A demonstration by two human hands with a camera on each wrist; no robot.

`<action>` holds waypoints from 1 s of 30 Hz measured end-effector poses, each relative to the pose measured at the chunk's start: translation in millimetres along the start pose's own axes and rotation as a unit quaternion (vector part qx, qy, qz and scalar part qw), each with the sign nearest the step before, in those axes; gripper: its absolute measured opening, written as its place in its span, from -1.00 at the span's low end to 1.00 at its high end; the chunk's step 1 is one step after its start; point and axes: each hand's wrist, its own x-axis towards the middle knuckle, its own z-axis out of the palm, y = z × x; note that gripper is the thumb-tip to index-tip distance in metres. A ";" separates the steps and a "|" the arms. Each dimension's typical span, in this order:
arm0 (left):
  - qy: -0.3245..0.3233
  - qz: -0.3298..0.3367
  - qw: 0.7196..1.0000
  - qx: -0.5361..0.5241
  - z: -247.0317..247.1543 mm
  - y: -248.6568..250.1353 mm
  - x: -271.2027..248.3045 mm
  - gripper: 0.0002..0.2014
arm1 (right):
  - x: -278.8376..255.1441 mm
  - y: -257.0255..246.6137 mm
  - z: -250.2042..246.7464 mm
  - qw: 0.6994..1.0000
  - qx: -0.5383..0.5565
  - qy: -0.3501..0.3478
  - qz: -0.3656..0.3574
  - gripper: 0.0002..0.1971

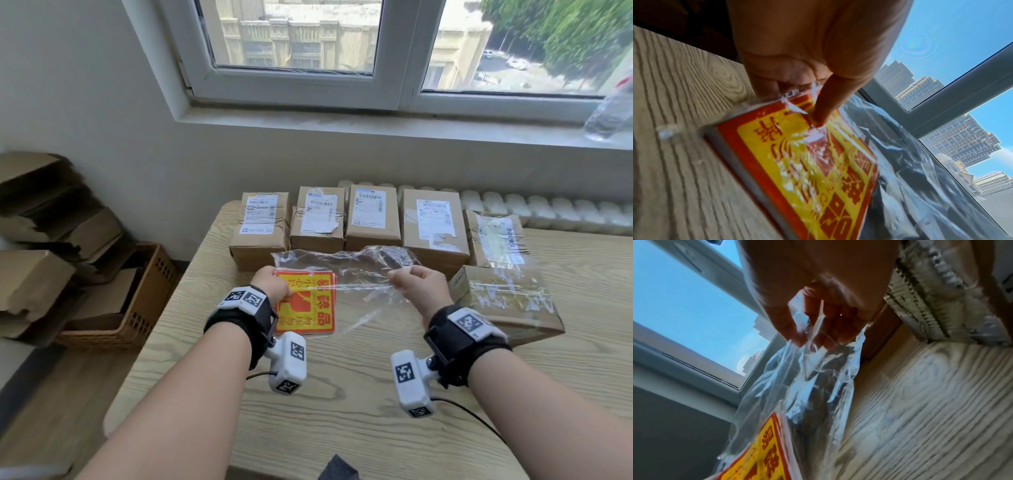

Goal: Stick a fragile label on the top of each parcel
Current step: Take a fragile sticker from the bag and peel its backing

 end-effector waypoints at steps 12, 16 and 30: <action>-0.067 0.035 0.989 -0.129 -2.0 10.2 -20.5 -0.66 | -19.1 -30.9 0.9 0.937 -0.010 -0.317 0.147 -0.76; -0.113 0.032 0.982 -0.148 4.6 20.9 -35.6 -0.70 | -12.1 -26.5 18.5 0.965 -0.050 -0.242 0.094 -0.98; -0.118 0.024 0.982 -0.147 12.7 26.6 -30.0 -0.69 | 3.4 -15.6 37.5 0.970 -0.142 -0.196 0.017 -0.62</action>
